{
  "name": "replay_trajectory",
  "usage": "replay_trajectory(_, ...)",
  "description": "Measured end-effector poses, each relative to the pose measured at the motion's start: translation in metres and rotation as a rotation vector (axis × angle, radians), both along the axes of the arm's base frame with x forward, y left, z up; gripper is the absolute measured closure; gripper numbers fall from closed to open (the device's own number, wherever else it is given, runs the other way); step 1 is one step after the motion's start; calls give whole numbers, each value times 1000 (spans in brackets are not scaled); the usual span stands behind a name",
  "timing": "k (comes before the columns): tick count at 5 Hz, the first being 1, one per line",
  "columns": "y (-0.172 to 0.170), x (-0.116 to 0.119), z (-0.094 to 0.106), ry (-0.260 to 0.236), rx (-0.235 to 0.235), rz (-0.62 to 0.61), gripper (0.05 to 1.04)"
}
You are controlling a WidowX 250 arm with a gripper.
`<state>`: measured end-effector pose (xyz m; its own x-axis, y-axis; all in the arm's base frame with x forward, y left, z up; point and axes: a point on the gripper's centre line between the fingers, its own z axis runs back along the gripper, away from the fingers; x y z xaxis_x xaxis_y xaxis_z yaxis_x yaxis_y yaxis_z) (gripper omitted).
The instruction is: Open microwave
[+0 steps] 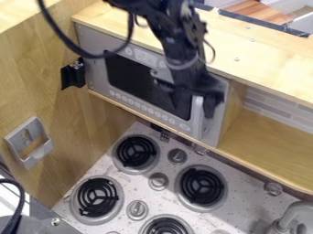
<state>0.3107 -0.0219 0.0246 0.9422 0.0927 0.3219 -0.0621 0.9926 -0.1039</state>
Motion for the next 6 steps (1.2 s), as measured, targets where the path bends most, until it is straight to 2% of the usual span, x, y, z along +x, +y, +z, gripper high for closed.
replay_trajectory(2,-13,12,-25,23,13,-109,83)
replay_trajectory(3,-11,18,-26,21,39,-140,83)
replay_trajectory(5,8,26,-26,32,125,-116,83)
replay_trajectory(6,10,27,-29,39,128,-112,83)
